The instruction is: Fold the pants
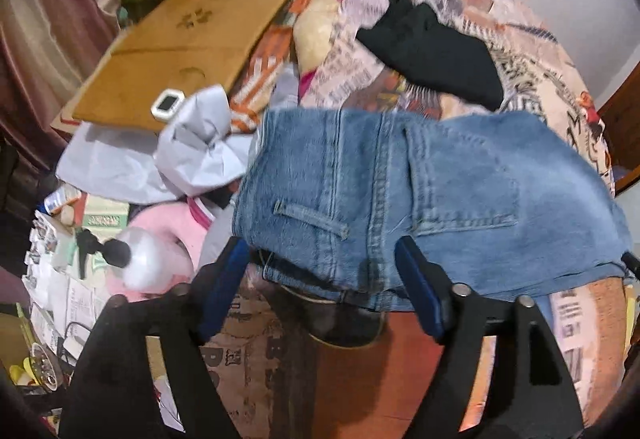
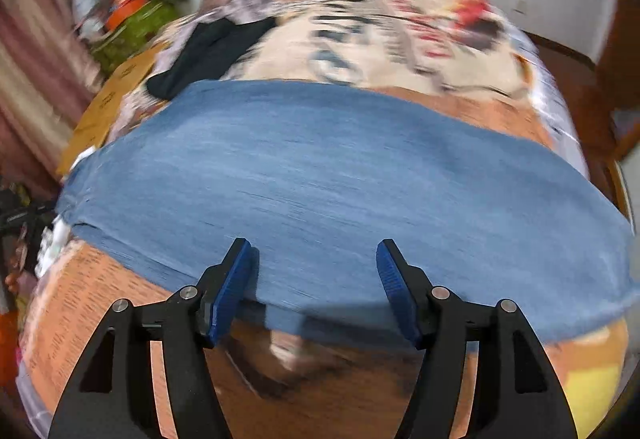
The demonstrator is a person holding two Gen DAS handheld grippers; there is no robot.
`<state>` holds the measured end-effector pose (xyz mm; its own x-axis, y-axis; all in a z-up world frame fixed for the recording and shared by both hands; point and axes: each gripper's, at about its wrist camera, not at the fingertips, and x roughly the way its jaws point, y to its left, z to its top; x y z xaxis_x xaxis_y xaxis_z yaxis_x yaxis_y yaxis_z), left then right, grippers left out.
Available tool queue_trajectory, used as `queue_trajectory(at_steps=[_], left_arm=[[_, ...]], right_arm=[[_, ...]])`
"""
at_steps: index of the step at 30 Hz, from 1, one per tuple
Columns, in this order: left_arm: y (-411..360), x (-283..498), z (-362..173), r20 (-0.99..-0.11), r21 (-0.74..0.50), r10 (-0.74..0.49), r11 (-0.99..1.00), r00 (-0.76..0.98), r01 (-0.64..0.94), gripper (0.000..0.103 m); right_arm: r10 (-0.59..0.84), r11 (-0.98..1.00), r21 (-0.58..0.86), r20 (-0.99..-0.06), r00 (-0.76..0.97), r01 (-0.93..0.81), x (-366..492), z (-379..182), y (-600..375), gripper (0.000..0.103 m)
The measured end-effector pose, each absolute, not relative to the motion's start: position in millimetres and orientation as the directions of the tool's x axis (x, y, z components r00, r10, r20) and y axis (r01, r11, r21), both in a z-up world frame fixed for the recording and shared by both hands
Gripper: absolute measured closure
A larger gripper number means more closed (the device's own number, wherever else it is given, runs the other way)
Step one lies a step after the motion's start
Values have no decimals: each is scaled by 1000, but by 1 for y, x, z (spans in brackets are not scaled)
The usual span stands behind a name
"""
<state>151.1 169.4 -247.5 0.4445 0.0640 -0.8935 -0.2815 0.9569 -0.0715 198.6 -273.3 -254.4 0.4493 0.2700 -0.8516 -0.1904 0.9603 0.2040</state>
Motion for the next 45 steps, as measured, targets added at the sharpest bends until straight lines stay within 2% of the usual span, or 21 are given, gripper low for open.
queue_trajectory(at_steps=[5, 7, 16, 21, 30, 33, 36, 37, 42, 45], left_arm=[[151, 168, -227, -870, -59, 81, 963, 487, -264, 20], [139, 182, -222, -863, -39, 93, 967, 496, -250, 12], [48, 242, -223, -870, -8, 31, 997, 492, -77, 11], [-6, 257, -232, -882, 17, -7, 999, 471, 48, 11], [-50, 261, -263, -907, 99, 30, 985, 420, 143, 10], [-58, 256, -263, -883, 167, 81, 975, 462, 149, 6], [-60, 257, -262, -880, 187, 95, 970, 466, 155, 6], [-60, 258, -262, -880, 189, 97, 969, 465, 156, 6], [-63, 260, -255, -882, 181, 81, 968, 464, 175, 6], [-65, 260, -247, -873, 172, 67, 969, 483, 176, 6]], right_arm=[[185, 976, 216, -848, 498, 5, 178, -255, -346, 42], [161, 965, 246, -830, 535, 91, 168, -250, -380, 42], [-25, 901, 236, -810, 586, 365, 133, -240, -488, 42], [-38, 870, 252, -824, 566, 425, 142, -255, -512, 42], [19, 823, 321, -840, 542, 469, 170, -295, -524, 43], [-9, 822, 311, -831, 556, 478, 170, -299, -521, 52], [-48, 831, 281, -824, 565, 480, 171, -296, -521, 81], [-48, 836, 277, -822, 567, 473, 173, -295, -522, 97], [-165, 895, 150, -765, 623, 420, 176, -265, -507, 100], [-175, 894, 165, -728, 663, 417, 175, -245, -512, 100]])
